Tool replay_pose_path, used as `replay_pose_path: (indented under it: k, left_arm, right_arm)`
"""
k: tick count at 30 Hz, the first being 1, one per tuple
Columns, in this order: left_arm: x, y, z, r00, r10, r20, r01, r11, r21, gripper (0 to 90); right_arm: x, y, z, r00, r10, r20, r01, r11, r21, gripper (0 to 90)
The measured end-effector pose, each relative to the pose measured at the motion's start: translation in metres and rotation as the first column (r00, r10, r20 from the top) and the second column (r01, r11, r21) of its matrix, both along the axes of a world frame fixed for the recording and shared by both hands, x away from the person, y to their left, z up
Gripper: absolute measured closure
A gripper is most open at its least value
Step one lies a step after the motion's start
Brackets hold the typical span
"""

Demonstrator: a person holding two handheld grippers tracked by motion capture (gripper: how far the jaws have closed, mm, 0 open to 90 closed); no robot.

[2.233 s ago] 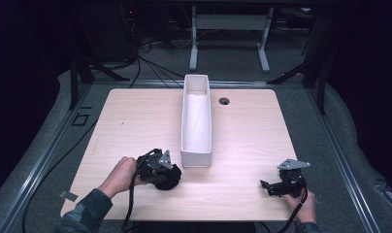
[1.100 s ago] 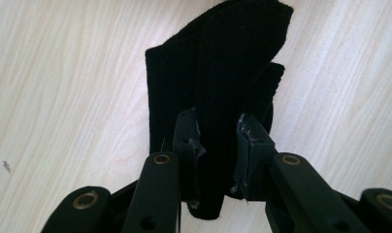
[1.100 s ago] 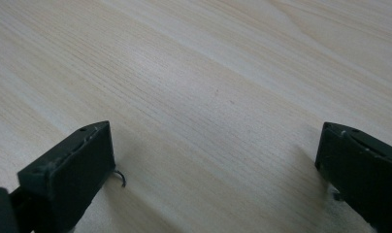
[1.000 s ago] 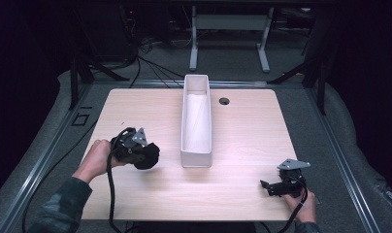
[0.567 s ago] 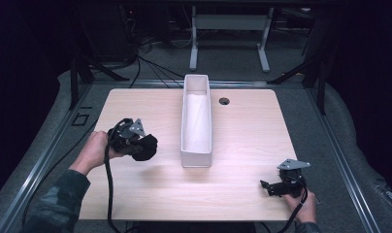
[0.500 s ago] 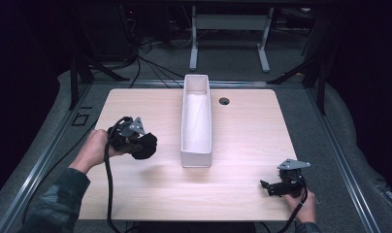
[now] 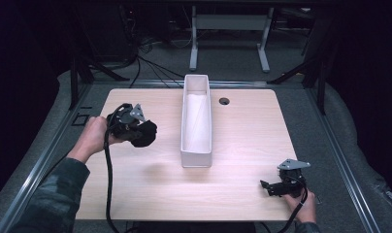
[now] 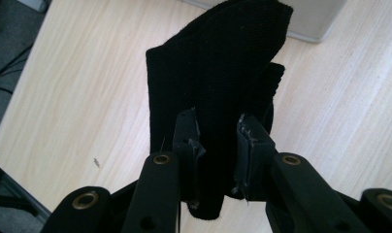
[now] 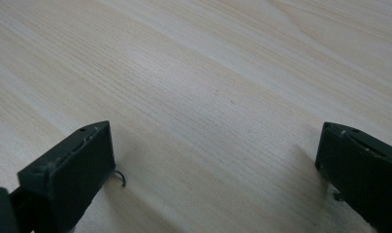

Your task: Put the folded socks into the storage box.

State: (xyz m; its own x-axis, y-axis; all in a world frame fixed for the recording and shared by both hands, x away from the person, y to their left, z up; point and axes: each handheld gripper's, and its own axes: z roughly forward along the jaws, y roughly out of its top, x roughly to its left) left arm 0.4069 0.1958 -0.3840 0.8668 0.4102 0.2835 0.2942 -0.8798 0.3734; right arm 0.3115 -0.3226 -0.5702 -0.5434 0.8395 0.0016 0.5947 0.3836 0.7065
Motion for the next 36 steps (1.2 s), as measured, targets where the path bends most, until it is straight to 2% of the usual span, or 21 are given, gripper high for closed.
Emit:
replay_pose_path:
  k: [4, 8, 17, 27, 32, 36]
  left_arm:
    - [0.004, -0.004, 0.005, 0.9998, -0.001, 0.019, 0.001, 0.9999, 0.013, 73.4]
    - [0.008, -0.01, 0.011, 0.9995, -0.006, 0.03, 0.006, 1.0, 0.008, 73.4]
    - [0.015, -0.024, 0.023, 0.9979, -0.045, 0.048, 0.044, 0.9989, 0.011, 73.4]
    - [0.019, -0.038, 0.036, 0.9934, -0.085, 0.076, 0.086, 0.9962, -0.009, 73.3]
    - [0.017, -0.048, 0.044, 0.9891, -0.112, 0.096, 0.114, 0.9935, -0.01, 73.3]
    - [0.017, -0.056, 0.047, 0.9864, -0.133, 0.096, 0.136, 0.9905, -0.02, 73.3]
  right_arm:
    - [0.0, 0.0, 0.0, 1.0, 0.0, 0.0, 0.0, 1.0, 0.0, 0.0]
    - [0.0, 0.0, 0.0, 1.0, 0.0, 0.0, 0.0, 1.0, 0.0, 0.0]
    - [0.0, 0.0, 0.0, 1.0, 0.001, 0.0, -0.001, 1.0, 0.0, 0.0]
    - [0.0, 0.0, 0.0, 1.0, 0.0, 0.0, 0.0, 1.0, 0.001, 0.0]
    - [0.0, 0.0, 0.0, 1.0, 0.0, 0.0, 0.0, 1.0, 0.0, 0.0]
    - [0.0, 0.0, 0.0, 1.0, 0.001, 0.0, -0.001, 1.0, 0.0, 0.0]
